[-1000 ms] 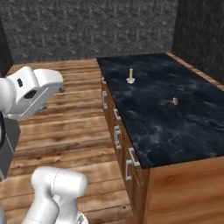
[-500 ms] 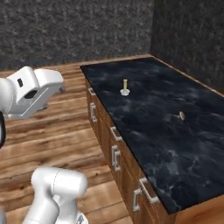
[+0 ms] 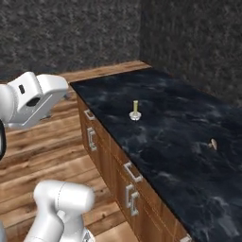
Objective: Pick the candle and jar from the dining table and place them in the open cabinet. Close the cabinet after placing the objects.
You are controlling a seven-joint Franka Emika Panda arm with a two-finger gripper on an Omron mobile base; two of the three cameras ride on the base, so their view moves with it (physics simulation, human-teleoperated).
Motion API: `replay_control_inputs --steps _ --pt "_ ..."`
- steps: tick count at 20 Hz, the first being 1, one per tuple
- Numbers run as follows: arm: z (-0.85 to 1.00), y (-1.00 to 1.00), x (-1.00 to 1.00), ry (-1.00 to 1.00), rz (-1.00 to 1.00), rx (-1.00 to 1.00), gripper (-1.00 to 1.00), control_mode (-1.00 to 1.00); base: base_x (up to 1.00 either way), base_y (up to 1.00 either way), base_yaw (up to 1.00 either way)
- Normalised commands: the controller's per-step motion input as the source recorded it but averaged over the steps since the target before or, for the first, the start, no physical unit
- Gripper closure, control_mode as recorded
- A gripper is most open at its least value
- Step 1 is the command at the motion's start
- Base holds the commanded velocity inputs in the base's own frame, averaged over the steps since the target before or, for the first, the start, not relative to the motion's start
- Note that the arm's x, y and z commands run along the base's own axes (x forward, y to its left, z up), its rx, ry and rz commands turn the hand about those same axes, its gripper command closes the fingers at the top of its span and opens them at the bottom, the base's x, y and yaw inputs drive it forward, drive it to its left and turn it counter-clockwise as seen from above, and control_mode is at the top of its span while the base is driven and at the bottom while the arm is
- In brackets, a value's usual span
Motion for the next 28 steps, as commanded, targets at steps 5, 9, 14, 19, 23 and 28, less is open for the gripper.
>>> replay_control_inputs --steps 5,9,14,19,23,28 --pt "0.00 0.00 0.00 0.00 0.00 0.00 -1.00 1.00 0.64 0.65 -0.30" --pt "0.00 0.00 0.00 0.00 0.00 0.00 -1.00 1.00 0.59 0.58 -0.33" --pt "0.00 0.00 0.00 0.00 0.00 0.00 -1.00 1.00 0.46 0.24 -0.43" --pt "0.00 0.00 0.00 0.00 0.00 0.00 -1.00 1.00 0.28 0.25 -0.53" --pt "0.00 0.00 0.00 0.00 0.00 0.00 -1.00 1.00 0.23 0.41 -0.55" --pt "0.00 0.00 0.00 0.00 0.00 0.00 -1.00 1.00 0.39 0.51 -0.52"
